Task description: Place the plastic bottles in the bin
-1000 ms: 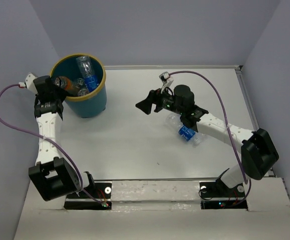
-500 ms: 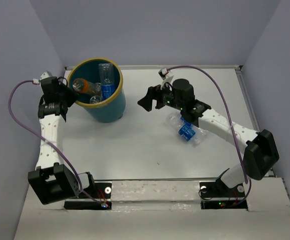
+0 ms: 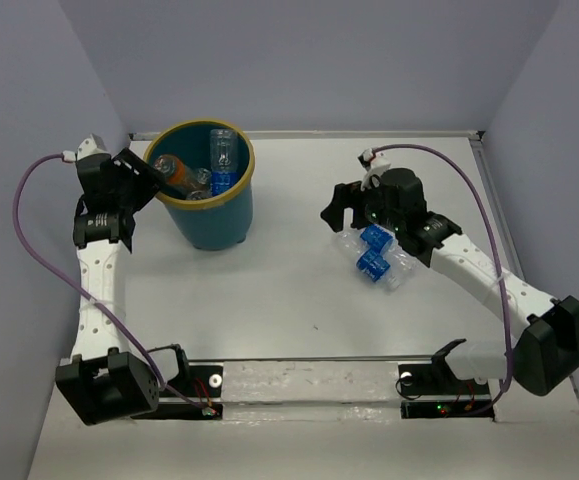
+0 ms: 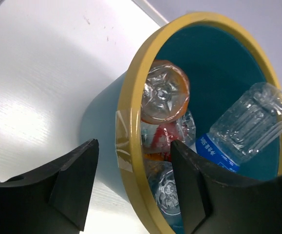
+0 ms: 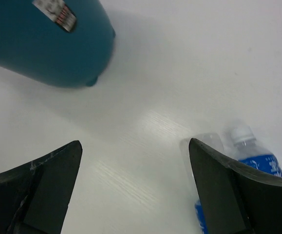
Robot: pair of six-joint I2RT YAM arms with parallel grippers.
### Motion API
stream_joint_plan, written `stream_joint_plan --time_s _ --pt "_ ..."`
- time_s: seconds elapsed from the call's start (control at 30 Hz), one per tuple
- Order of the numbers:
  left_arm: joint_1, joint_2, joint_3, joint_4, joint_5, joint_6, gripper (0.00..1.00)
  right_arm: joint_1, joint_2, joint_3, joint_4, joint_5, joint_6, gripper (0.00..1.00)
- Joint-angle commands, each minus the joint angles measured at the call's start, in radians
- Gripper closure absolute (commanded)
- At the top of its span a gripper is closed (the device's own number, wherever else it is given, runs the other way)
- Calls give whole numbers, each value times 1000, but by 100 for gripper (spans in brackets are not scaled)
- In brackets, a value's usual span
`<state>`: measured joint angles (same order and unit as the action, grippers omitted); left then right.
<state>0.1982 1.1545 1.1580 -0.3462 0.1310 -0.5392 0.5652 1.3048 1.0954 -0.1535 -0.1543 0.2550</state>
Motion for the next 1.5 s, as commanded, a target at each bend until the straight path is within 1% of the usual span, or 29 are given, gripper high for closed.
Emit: stream_joint_plan --time_s 0.0,0.1,0.13,0.17,0.2,0.23,0.27,0.3,0.33,0.43,0.5,0.6,0.63,0.67,0.7,0.73,0.77,0.83,0.9,1.07,1.13,1.23,1.27,1.33,1.37,1.43,1.47 --pt "0 -39 -11 93 27 25 26 -45 -16 -127 -75 84 9 5" --pt "-6 -70 -32 130 51 27 16 -80 19 -160 -125 134 -2 3" --pt "-9 -84 -37 153 55 28 14 -91 31 -149 -142 148 -16 3" --pt "-11 -102 -43 162 58 31 12 -91 43 -140 -156 206 -23 2" --pt "-14 -139 -44 170 52 35 11 -91 74 -129 -182 219 -29 2" --pt "-26 -160 -40 179 41 45 7 -91 88 -109 -193 223 -42 1" --pt "-34 -182 -38 182 27 51 6 -91 103 -98 -201 219 -46 1" --pt "-54 -221 -35 188 1 62 2 -91 134 -89 -214 213 -54 1" --pt "-54 -242 -34 188 -8 62 1 -91 149 -80 -221 208 -57 1" --pt "-100 -314 -43 203 -25 71 1 -91 203 -52 -239 180 -66 4" --pt "-124 -360 -57 211 -18 73 1 -91 224 -32 -250 165 -66 8" --pt "-149 -418 -86 222 4 70 1 -82 252 -25 -256 133 -68 10" --pt "-161 -447 -108 226 33 67 1 -71 272 -23 -256 139 -66 10" --pt "-187 -476 -138 236 92 73 1 -58 310 -9 -270 144 -71 10" --pt "-187 -477 -138 237 93 73 1 -57 310 -2 -270 144 -71 10" --pt "-198 -486 -152 237 137 88 1 -35 336 4 -274 145 -71 10" --pt "-230 -490 -158 234 162 100 1 -34 352 26 -276 144 -72 10" --pt "-264 -506 -172 234 229 140 1 -19 390 47 -282 147 -71 9" --pt "-290 -521 -178 222 262 169 1 4 416 73 -288 148 -72 8" --pt "-356 -578 -219 199 386 234 1 4 490 152 -307 147 -75 9" --pt "-371 -604 -254 196 413 249 1 15 519 185 -317 138 -83 9" --pt "-382 -636 -311 196 414 262 1 24 562 218 -328 118 -95 10" --pt "-385 -644 -325 199 404 263 1 24 573 227 -331 110 -97 21" --pt "-390 -656 -362 202 380 265 1 24 583 256 -333 96 -89 37" --pt "-396 -668 -369 202 369 268 1 24 576 262 -333 84 -80 50" --pt "-405 -688 -388 210 371 268 1 33 524 294 -334 94 -77 55" --pt "-417 -694 -389 211 372 272 1 33 495 310 -340 105 -77 55"
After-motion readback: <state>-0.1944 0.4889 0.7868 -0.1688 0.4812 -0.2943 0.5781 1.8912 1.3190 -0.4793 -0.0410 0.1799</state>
